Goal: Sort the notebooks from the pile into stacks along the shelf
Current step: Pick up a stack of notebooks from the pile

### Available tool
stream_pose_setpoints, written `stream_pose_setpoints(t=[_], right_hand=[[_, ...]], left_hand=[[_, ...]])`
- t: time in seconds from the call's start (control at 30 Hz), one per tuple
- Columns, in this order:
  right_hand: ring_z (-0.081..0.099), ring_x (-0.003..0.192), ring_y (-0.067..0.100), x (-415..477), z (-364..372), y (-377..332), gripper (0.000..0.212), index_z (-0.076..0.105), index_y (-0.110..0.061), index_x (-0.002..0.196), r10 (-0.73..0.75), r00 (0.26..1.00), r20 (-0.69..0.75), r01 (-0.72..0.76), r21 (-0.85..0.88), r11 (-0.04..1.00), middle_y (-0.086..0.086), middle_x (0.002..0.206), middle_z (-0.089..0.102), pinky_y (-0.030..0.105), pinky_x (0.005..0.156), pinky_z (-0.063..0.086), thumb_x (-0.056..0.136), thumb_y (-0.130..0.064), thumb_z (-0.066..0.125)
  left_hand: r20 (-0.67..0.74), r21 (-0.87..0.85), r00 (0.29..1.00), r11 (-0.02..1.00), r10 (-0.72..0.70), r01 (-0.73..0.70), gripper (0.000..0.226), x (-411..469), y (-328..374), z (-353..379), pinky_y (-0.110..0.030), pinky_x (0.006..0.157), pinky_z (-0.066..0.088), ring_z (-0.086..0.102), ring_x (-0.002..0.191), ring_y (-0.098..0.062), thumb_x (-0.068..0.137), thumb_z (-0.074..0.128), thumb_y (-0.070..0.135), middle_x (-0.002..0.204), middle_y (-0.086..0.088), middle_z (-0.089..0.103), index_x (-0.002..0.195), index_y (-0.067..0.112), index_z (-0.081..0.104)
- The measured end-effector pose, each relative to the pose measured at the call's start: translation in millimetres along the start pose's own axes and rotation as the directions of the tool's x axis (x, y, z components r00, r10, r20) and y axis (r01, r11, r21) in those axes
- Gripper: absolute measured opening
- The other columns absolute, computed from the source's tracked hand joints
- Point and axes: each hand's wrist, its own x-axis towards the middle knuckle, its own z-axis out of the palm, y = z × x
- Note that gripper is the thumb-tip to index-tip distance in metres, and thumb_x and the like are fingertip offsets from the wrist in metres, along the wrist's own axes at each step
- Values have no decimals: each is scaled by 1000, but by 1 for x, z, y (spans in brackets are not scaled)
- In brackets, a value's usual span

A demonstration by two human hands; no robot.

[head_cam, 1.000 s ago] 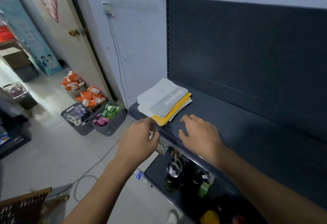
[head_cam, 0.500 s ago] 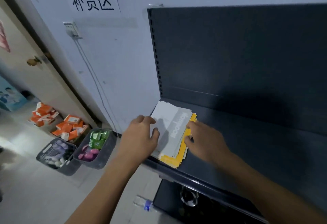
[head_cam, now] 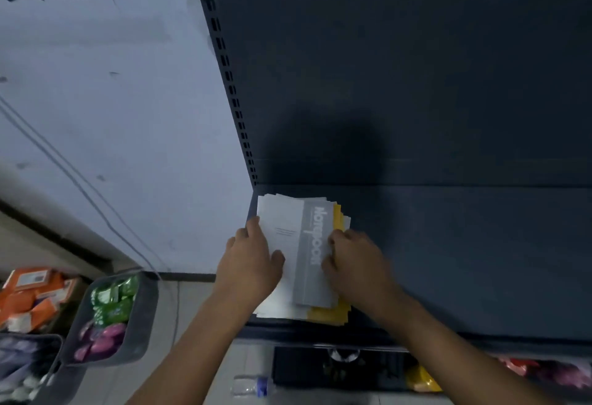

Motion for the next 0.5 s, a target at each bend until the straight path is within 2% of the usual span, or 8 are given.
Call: stream_pose_setpoints(t=[0.13,0.23,0.33,0.5], right_hand=[[48,102,21,-7,10,-14,14,56,-12,102,6,999,-53,-6,0,1000,6,105,59,29,79,43,96,-23,49],[46,105,22,-11,14,-24,18,57,-14,107,11,998,-55,-13,-25,1000,6,110,59,31,85,43,97,-26,47],[44,109,23,-15,18,-28,21,57,-15,111,-28,998,-58,25,-43,999,5,115,59,32,91,44,95,-26,48],[46,109,28,-19,24,-27,28,58,-13,113,-73,995,-65,68,-73,995,6,117,60,38,87,47,89,-26,51]], left_hand=[[85,-46,996,999,-17,21,73,10,-6,-1,-38,99,45,50,123,-32,92,61,28,135,-14,52,152,12,22],[147,-91,987,993,-64,78,72,14,-6,-7,-31,86,43,54,116,-31,90,62,19,131,-15,52,150,9,25],[191,-129,975,982,-114,140,66,20,-10,-13,-31,79,46,57,103,-26,87,64,13,124,-12,56,145,8,32],[224,-78,961,980,-163,185,70,25,-9,-20,-32,81,48,58,108,-29,85,63,10,129,-12,53,147,6,31]])
